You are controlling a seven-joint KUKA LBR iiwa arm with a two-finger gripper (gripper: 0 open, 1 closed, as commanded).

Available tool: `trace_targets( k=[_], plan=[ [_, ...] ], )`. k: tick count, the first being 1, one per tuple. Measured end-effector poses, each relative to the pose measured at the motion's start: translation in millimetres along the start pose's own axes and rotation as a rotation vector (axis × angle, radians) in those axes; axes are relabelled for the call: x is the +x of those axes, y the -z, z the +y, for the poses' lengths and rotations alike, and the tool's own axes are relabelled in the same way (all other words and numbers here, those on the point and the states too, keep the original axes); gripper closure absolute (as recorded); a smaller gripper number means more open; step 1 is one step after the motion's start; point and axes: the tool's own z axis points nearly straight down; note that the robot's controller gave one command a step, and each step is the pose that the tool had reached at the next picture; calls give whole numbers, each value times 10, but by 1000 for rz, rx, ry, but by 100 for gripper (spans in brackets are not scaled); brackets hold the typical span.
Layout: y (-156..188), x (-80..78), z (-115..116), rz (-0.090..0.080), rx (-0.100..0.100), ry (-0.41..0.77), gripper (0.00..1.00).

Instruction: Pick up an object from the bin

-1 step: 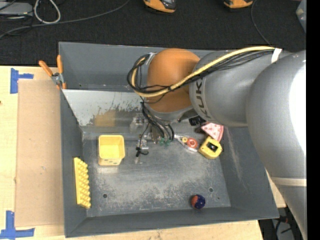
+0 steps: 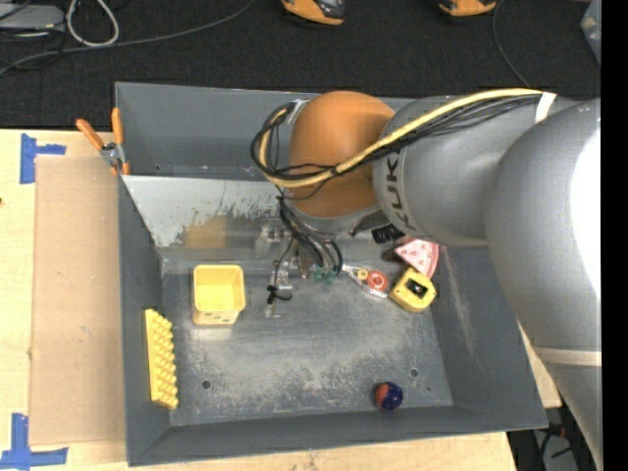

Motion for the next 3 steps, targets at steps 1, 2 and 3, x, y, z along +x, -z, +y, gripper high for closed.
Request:
trace_targets(
  k=[1,2,3],
  plan=[
    [-523,-9,649,-1,-1,126,0],
    [-288,28,842,-2,0,218,0],
    [-627,14,810,2,-2,163,0]
  ],
)
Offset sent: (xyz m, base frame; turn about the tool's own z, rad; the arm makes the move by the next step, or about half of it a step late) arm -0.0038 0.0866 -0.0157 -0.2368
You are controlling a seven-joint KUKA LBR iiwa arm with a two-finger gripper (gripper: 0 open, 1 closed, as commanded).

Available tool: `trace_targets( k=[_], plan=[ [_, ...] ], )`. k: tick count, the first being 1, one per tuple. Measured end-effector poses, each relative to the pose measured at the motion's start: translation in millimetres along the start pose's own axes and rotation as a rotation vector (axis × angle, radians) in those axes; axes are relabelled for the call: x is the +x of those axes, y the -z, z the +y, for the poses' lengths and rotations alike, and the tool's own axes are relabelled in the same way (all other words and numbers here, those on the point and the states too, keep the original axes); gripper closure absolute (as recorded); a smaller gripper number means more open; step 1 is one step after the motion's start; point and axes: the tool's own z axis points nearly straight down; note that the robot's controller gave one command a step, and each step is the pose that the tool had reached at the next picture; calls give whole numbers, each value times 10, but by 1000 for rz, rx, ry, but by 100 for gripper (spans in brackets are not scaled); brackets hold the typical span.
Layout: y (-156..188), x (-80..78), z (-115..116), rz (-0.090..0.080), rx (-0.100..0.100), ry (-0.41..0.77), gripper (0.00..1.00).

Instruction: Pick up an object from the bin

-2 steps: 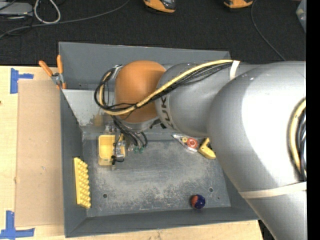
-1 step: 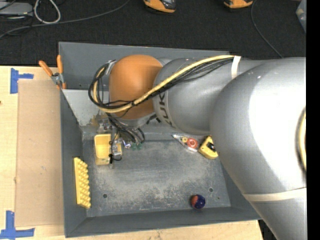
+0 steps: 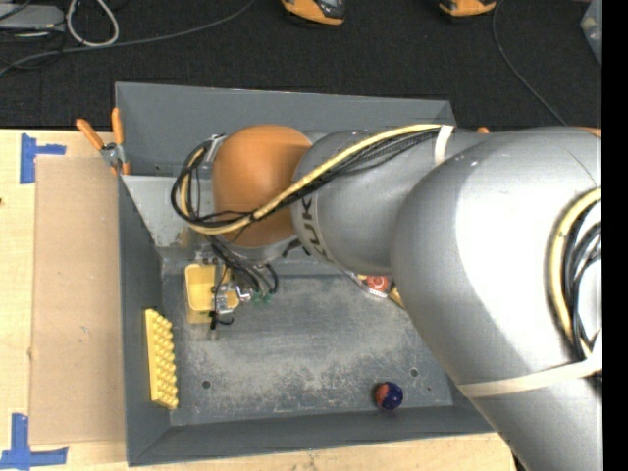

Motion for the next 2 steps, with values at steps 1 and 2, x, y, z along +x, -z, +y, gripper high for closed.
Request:
trace_targets(
  k=[1,2],
  plan=[
    [-53,-54,31,-14,-3,-93,0],
    [-53,-39,12,-9,-3,-33,100]
  ],
)
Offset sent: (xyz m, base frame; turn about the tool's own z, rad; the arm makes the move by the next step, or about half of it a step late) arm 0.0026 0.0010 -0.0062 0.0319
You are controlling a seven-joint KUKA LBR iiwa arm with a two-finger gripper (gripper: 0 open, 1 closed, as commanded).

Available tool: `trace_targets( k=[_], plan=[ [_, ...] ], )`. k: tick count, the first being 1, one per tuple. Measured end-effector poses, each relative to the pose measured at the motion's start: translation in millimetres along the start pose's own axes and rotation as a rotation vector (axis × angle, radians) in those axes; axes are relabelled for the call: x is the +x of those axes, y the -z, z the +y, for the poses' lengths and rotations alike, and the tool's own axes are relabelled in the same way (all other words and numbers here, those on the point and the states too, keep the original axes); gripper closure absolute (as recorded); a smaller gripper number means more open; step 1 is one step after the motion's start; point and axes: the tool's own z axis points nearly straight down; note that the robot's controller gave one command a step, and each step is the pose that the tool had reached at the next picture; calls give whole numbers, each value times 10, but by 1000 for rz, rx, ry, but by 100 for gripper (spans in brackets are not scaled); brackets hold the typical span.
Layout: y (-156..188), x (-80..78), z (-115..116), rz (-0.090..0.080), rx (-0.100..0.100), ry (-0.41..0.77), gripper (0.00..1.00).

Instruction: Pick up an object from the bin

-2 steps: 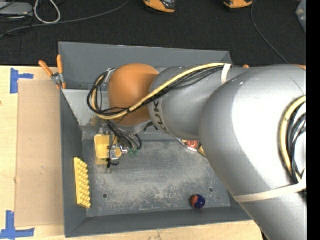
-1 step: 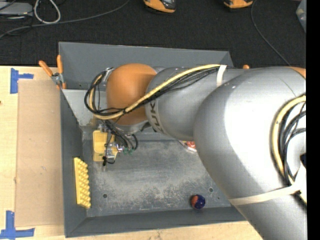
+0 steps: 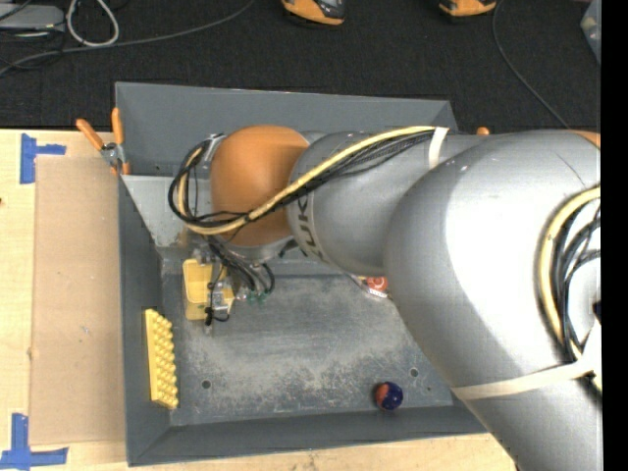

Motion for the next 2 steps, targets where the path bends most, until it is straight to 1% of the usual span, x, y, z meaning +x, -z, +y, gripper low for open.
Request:
trace_targets(
  k=[1,2],
  plan=[
    [2,0,-1,0,0,0,100],
    [344,34,-5,12,2,-1,100]
  ],
)
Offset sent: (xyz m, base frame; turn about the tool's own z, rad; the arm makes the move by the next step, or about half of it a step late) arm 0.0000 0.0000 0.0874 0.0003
